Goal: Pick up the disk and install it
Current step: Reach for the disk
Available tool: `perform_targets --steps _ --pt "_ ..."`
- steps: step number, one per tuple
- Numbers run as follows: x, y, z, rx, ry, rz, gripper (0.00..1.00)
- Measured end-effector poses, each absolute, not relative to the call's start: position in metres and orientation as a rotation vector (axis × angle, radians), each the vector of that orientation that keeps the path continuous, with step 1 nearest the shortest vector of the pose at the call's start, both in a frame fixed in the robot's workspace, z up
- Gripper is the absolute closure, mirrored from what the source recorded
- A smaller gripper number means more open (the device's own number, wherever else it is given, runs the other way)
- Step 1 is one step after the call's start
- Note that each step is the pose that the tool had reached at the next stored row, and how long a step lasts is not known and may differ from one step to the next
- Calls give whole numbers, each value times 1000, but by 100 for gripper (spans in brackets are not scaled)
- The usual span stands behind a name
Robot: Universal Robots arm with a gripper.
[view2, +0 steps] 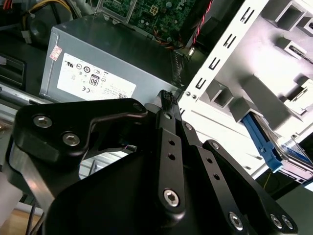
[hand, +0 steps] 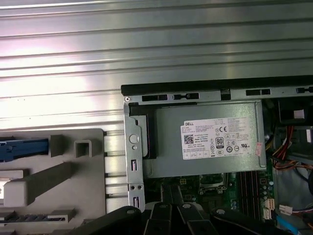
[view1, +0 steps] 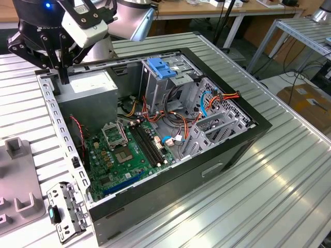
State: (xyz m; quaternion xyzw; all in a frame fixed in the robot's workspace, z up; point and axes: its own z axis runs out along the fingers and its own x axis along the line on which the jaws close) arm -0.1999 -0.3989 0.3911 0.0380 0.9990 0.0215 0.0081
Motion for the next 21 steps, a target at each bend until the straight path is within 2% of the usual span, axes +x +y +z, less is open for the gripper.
perform_targets --steps 21 --pt "-215 -399 390 119 3127 67 89"
